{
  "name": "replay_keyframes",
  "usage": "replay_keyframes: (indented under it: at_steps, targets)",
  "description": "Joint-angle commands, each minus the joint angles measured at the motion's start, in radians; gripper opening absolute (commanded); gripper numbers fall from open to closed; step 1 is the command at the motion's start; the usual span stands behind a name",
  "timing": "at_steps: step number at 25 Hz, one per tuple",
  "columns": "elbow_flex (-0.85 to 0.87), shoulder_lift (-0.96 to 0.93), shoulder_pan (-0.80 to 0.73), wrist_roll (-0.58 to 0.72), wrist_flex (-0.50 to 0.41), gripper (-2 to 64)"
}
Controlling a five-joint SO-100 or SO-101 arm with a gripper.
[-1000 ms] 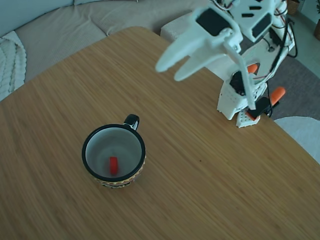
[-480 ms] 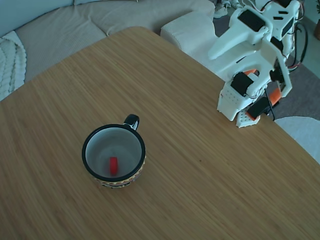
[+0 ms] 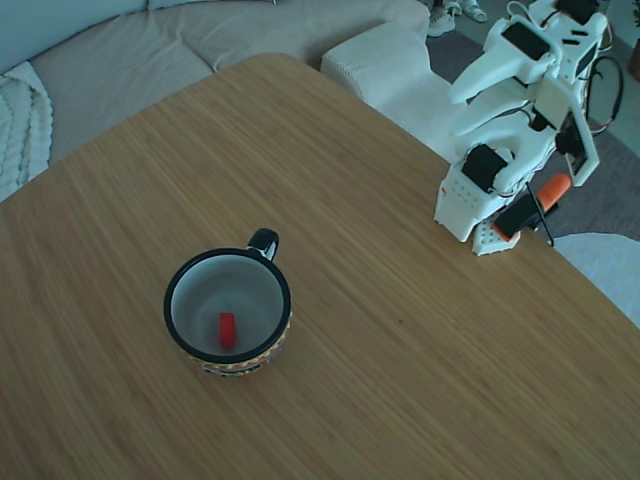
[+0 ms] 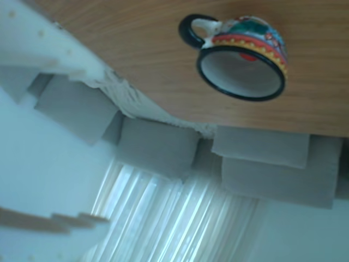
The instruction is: Grasp a red cap and put it in the cup.
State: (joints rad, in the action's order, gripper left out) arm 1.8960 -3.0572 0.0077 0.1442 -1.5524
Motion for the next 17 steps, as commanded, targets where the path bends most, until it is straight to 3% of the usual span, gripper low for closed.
replay_keyframes:
  at_steps: [1,17]
  targets:
    - [0.012,-0.011,0.005,0.006,0.014,30.0]
    - [0.038,-0.06,0.046,0.014,0.028,30.0]
